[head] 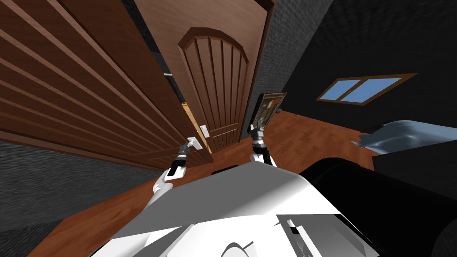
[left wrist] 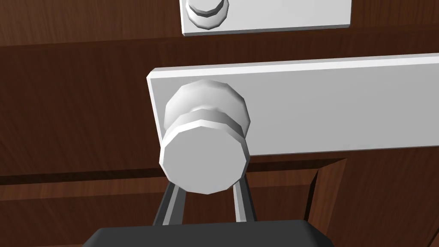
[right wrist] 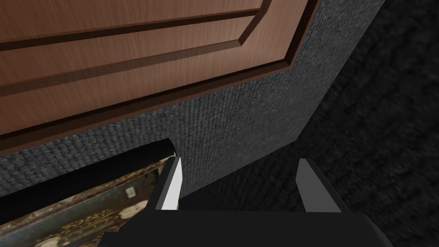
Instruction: Pull the door open
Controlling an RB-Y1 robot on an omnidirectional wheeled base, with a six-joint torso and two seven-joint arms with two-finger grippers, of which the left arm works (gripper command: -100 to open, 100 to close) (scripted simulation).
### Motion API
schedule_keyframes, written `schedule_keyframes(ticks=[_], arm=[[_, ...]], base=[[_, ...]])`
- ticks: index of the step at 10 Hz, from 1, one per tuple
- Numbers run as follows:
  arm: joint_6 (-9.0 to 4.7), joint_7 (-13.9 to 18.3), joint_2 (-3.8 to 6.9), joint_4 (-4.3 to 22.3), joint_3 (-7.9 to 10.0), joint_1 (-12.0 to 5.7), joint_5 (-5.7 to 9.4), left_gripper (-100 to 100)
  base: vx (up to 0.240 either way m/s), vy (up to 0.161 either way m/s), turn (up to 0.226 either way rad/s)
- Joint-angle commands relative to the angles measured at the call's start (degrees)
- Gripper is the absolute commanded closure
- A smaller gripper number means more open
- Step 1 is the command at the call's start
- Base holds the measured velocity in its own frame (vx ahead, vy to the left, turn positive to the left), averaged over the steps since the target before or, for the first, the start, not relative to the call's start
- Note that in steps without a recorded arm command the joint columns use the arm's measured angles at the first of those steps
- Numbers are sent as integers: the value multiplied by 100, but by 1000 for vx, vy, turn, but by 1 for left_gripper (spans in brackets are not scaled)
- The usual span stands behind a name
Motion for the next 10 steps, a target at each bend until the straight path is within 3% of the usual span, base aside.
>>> schedule_keyframes(ticks=[1, 5, 6, 7, 8, 9, 10], arm=[[-34, 124, 71, -159, -193, 121, -25, 100], [-161, 381, 303, -352, -485, 273, -47, 100], [-114, 335, 306, -291, -386, 226, -34, 100], [-245, 450, 432, -346, -483, 342, -34, 100], [-282, 481, 469, -366, -509, 374, -34, 100], [-412, 584, 597, -434, -596, 484, -34, 100], [-457, 620, 642, -459, -627, 523, -35, 100]], base=[[-182, 124, -147], [-170, 115, -109], [-84, 67, -27], [-144, 42, -116], [-201, 69, -115], [-218, 70, -142], [-191, 113, -87]])
